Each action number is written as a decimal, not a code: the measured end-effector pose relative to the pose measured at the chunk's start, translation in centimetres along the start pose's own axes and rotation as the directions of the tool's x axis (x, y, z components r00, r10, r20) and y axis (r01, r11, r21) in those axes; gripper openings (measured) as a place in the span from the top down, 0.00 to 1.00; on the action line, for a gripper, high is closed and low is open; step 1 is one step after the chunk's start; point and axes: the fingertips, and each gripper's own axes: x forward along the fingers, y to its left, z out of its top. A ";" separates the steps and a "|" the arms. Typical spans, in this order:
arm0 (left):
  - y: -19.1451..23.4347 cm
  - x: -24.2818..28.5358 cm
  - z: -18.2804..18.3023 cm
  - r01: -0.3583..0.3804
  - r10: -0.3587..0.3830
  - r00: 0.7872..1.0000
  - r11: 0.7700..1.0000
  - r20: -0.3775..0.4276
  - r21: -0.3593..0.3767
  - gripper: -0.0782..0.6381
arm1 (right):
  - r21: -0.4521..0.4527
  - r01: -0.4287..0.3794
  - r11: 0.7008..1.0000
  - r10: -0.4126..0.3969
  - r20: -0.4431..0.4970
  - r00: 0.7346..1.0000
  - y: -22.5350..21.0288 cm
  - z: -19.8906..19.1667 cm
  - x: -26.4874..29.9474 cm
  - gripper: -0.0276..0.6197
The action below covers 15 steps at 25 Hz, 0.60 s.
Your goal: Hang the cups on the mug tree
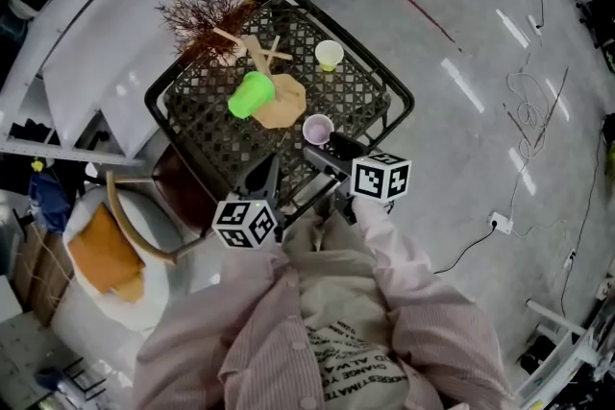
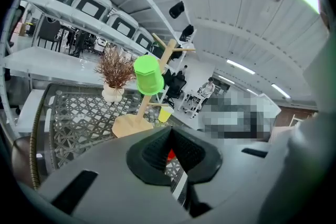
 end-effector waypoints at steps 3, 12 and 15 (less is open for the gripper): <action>-0.1 -0.1 -0.7 -0.026 0.026 1.000 1.000 -0.004 -0.016 0.89 | -0.099 0.043 0.994 -0.043 -0.004 0.999 -1.1 0.0 -0.4 0.45; 0.3 -0.3 -3.0 -0.176 0.179 0.984 0.979 0.016 -0.102 0.89 | -0.278 0.018 0.960 -0.056 -0.130 0.990 -4.2 -2.1 -0.2 0.45; 0.2 0.5 -3.8 -0.200 0.205 0.979 0.972 0.025 -0.121 0.89 | -0.342 0.005 0.940 -0.059 -0.148 0.987 -5.7 -1.9 0.7 0.45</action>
